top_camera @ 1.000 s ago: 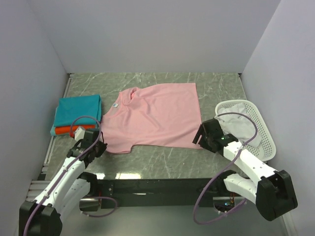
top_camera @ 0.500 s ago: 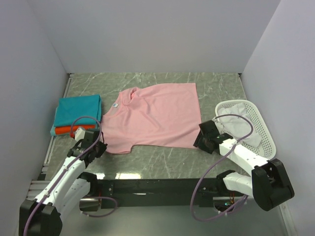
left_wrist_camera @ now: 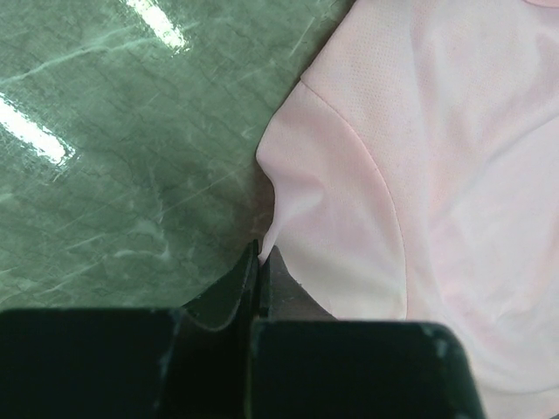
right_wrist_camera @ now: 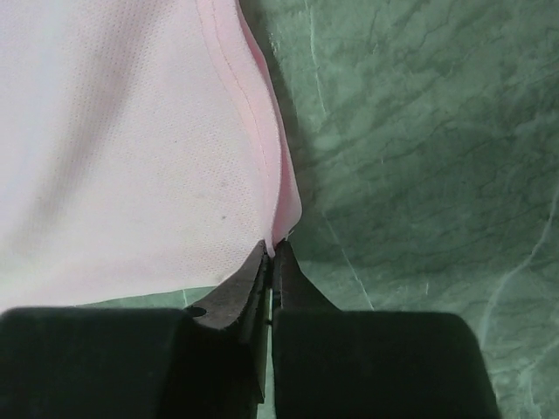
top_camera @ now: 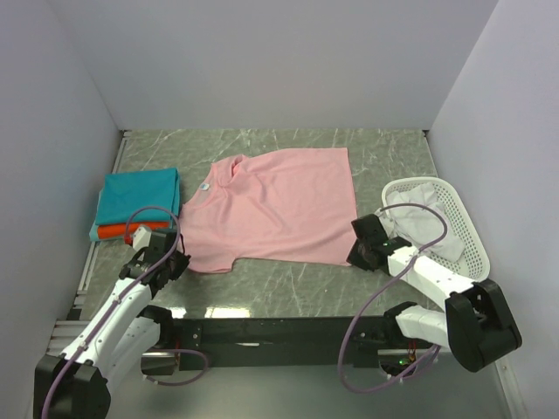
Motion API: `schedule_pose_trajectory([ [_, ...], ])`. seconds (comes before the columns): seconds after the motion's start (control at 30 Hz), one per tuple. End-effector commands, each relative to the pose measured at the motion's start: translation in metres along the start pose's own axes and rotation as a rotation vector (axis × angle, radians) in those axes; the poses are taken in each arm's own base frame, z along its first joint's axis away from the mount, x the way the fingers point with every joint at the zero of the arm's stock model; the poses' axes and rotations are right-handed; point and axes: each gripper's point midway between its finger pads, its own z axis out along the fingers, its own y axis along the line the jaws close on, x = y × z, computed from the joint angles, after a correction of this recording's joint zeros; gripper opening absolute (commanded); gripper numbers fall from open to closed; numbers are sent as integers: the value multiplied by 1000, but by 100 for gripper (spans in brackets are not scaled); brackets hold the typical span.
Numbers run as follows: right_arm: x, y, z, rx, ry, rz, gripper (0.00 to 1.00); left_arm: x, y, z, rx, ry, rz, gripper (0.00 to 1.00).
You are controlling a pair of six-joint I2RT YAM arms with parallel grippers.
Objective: Fold and stack the t-shirts
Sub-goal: Flatten the tshirt out
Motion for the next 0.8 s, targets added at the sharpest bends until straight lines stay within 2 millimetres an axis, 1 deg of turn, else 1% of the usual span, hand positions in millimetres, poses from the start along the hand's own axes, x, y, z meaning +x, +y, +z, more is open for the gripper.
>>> schedule_pose_trajectory([
  [0.0, -11, 4, -8, -12, -54, -15, 0, -9, -14, -6, 37, -25, -18, 1],
  [0.03, -22, 9, -15, -22, -86, -18, 0, -12, -16, -9, 40, -30, -21, 1],
  [0.07, -28, 11, -20, -25, -107, -20, 0, -20, -27, -15, 67, -45, -28, 1],
  [0.1, -35, 11, -31, -31, -134, -20, 0, -26, -32, -21, 83, -63, -33, 1],
  [0.13, -51, 17, -43, -41, -185, -20, 0, -31, -37, -26, 94, -76, -37, 1],
  [0.17, -59, 19, -52, -52, -212, -16, 0, -43, -52, -38, 137, -102, -49, 1],
  [0.2, -66, 21, -65, -70, -244, -11, 0, -51, -61, -47, 167, -121, -53, 1],
  [0.23, -82, 29, -81, -98, -292, -1, 0, -58, -68, -55, 192, -143, -61, 1],
  [0.27, -91, 32, -97, -131, -334, 12, 0, -71, -83, -70, 240, -170, -75, 1],
  [0.3, -95, 33, -107, -144, -350, 13, 0, -79, -90, -82, 276, -193, -81, 1],
  [0.33, -107, 39, -123, -172, -392, 27, 0, -87, -97, -91, 304, -215, -85, 1],
  [0.37, -115, 39, -138, -191, -428, 43, 0, -100, -110, -110, 354, -247, -99, 1],
  [0.4, -118, 38, -148, -197, -443, 46, 0, -106, -117, -121, 389, -266, -107, 1],
  [0.43, -131, 42, -168, -226, -487, 60, 0, -113, -122, -131, 417, -285, -112, 1],
  [0.47, -136, 39, -183, -233, -520, 72, 0, -125, -134, -151, 478, -320, -119, 1],
  [0.5, -142, 39, -195, -245, -549, 81, 0, -131, -139, -162, 505, -339, -125, 1],
  [0.53, -153, 41, -216, -275, -593, 90, 0, -142, -147, -183, 554, -370, -133, 1],
  [0.57, -158, 38, -230, -284, -629, 107, 0, -148, -152, -195, 584, -385, -136, 1],
  [0.6, -165, 38, -250, -311, -660, 116, 0, -154, -157, -209, 616, -410, -125, 1],
  [0.63, -168, 37, -261, -323, -681, 114, 0, -159, -161, -221, 645, -427, -116, 1],
  [0.67, -170, 36, -273, -342, -700, 117, 0, -169, -168, -245, 694, -457, -117, 1],
  [0.7, -171, 37, -283, -365, -711, 114, 0, -175, -170, -258, 718, -478, -106, 1],
  [0.73, -175, 38, -303, -400, -741, 113, 0, -179, -173, -269, 740, -495, -103, 1],
  [0.77, -176, 36, -314, -422, -760, 112, 0, -189, -176, -295, 788, -529, -109, 1],
])
